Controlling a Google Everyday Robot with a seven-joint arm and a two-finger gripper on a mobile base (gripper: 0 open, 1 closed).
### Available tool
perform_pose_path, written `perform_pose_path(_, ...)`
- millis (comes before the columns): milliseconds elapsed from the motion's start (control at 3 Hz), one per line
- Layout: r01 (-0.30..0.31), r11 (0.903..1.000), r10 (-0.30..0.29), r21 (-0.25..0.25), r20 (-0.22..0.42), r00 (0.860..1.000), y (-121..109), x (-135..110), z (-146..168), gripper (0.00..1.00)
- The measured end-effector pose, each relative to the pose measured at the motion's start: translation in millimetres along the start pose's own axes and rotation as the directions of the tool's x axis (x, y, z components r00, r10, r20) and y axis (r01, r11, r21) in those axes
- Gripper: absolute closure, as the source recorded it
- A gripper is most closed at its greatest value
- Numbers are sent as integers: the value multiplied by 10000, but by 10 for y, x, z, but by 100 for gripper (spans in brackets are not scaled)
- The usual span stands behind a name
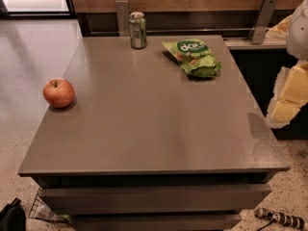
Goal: Move green rice chip bag near apple
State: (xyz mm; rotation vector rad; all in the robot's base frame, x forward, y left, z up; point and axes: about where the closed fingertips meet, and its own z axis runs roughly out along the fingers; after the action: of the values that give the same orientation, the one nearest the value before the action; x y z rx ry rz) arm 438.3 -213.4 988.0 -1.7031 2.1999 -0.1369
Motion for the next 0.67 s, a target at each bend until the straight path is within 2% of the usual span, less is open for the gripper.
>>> perform_pose_path(333,-210,9995,200,253,398,9990,-240,-18,3,0)
perform_pose_path(667,-517,9972,462,549,968,9942,-584,-44,21,0)
